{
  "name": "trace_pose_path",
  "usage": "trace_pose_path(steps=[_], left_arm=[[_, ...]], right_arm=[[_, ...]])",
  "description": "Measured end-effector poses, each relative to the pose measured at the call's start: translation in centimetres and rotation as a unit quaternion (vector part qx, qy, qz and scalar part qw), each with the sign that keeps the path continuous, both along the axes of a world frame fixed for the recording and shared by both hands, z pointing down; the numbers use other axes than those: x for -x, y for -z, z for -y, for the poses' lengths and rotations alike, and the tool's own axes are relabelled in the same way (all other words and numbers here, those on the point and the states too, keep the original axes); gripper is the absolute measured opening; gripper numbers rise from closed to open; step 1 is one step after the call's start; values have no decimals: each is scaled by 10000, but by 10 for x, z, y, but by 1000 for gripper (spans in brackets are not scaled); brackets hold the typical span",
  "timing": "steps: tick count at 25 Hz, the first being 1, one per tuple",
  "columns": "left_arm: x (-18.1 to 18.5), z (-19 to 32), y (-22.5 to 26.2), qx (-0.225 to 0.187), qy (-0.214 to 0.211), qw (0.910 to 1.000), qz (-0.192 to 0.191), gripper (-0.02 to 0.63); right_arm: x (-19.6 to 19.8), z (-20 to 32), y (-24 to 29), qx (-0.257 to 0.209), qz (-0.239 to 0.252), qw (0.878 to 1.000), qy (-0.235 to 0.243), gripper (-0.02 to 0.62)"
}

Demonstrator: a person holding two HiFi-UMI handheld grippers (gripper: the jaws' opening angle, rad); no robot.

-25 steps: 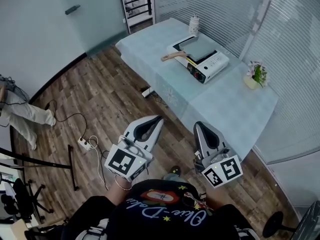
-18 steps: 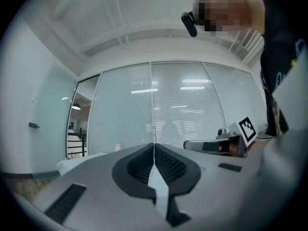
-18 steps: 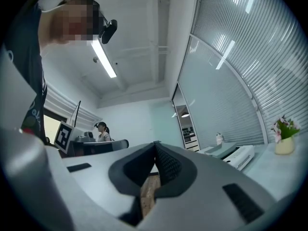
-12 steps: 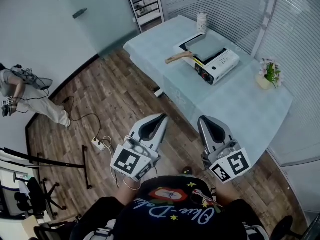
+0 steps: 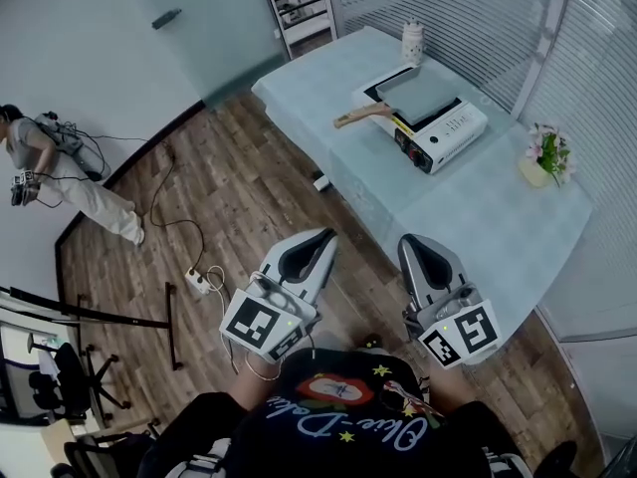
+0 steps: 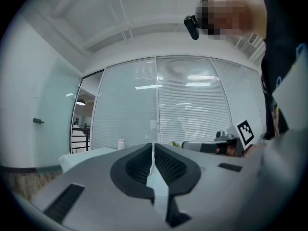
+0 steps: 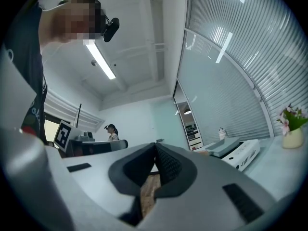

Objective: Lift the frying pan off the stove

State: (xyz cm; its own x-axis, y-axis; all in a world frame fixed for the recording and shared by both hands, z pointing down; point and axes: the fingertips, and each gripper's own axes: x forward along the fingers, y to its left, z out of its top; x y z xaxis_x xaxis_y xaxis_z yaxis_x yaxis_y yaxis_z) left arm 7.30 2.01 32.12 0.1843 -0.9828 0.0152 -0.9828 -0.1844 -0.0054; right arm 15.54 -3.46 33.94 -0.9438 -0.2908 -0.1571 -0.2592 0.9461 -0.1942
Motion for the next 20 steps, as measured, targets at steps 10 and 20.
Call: trace_pose_path(steps=[10,20], left_arm=[[15,26,4,-123,-69,9999,-29,6],[43,95,8,-288,-816,9962,-74,6]], right_arm=[[13,26,4,-94,-18,9999,-38,1],[37,79,10,-208,-94,9976,-652,2]])
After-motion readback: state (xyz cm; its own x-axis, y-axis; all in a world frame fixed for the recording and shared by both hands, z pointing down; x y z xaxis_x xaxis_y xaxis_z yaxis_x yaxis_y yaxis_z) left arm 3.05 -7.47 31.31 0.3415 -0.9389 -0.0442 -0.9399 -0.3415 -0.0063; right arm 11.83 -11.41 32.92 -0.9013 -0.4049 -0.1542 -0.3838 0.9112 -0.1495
